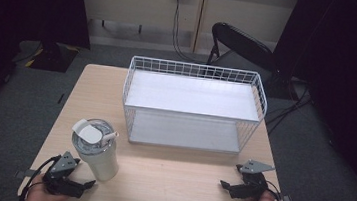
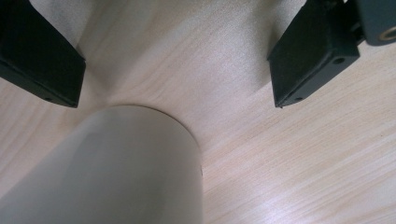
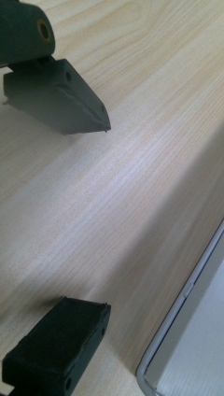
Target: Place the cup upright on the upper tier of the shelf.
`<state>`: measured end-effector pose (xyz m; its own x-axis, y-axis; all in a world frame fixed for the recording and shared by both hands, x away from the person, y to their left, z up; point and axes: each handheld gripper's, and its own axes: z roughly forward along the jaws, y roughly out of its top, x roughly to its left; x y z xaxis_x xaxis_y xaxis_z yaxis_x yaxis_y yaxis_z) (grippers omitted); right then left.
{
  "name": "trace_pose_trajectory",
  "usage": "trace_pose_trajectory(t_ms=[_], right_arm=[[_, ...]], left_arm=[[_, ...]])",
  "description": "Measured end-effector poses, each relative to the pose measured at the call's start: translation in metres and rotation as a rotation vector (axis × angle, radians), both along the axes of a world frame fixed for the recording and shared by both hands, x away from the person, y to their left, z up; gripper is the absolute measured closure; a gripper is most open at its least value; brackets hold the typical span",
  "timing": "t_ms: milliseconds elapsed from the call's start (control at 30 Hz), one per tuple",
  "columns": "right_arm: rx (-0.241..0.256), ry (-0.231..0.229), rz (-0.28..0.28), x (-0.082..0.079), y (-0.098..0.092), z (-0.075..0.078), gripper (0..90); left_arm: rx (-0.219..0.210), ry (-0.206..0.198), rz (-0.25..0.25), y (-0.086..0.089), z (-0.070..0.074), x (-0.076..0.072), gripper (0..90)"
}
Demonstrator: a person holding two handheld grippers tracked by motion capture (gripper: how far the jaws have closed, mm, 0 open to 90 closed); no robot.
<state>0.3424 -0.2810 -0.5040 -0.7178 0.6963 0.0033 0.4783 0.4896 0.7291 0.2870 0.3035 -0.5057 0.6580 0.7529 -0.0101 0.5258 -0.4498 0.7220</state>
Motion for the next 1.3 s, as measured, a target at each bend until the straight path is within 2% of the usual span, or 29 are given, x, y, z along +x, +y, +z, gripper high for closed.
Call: trace_pose_trajectory(t_ms=[100,200,300,433,500,533,600,700,733,800,867,1033,1067,1133,1300], right_arm=[[0.000,0.000,0.000,0.000,0.000,0.000,10.0],[0.000,0.000,0.001,0.000,0.000,0.000,10.0],[0.000,0.000,0.000,0.000,0.000,0.000,10.0],[0.000,-0.001,0.001,0.000,0.000,0.000,10.0],[0.000,0.000,0.000,0.000,0.000,0.000,10.0],[0.000,0.000,0.001,0.000,0.000,0.000,10.0],[0.000,0.000,0.001,0.000,0.000,0.000,10.0],[0.000,-0.001,0.000,0.000,0.000,0.000,10.0],[0.000,-0.001,0.000,0.000,0.000,0.000,10.0],[0.000,0.000,0.001,0.000,0.000,0.000,10.0],[0.000,0.000,0.000,0.000,0.000,0.000,10.0],[0.000,0.000,0.001,0.000,0.000,0.000,10.0],[0.000,0.000,0.000,0.000,0.000,0.000,10.0],[0.000,0.000,0.001,0.000,0.000,0.000,10.0],[0.000,0.000,0.000,0.000,0.000,0.000,10.0]], left_arm=[[-0.003,0.001,0.003,0.000,0.000,0.000,1.9],[0.017,0.017,0.016,0.001,0.002,0.000,2.2],[0.019,0.012,0.012,0.000,0.004,0.000,4.3],[0.002,-0.005,-0.002,-0.001,0.008,-0.001,6.8],[-0.019,-0.014,0.002,0.000,0.012,-0.001,6.6],[-0.042,-0.023,0.000,0.001,0.015,-0.002,5.9],[-0.041,-0.026,-0.005,0.001,0.017,-0.003,5.9],[-0.060,-0.027,-0.022,-0.002,0.024,-0.004,5.9],[-0.066,-0.032,-0.040,-0.004,0.028,-0.004,5.9],[-0.060,-0.034,-0.043,-0.005,0.030,-0.005,5.9],[-0.095,-0.034,-0.050,-0.006,0.034,-0.004,6.0],[-0.101,-0.045,-0.056,-0.006,0.040,-0.005,6.0],[-0.116,-0.047,-0.063,-0.007,0.043,-0.006,5.9],[-0.110,-0.051,-0.061,-0.007,0.046,-0.006,6.0],[-0.148,-0.068,-0.072,-0.009,0.057,-0.006,6.0]])
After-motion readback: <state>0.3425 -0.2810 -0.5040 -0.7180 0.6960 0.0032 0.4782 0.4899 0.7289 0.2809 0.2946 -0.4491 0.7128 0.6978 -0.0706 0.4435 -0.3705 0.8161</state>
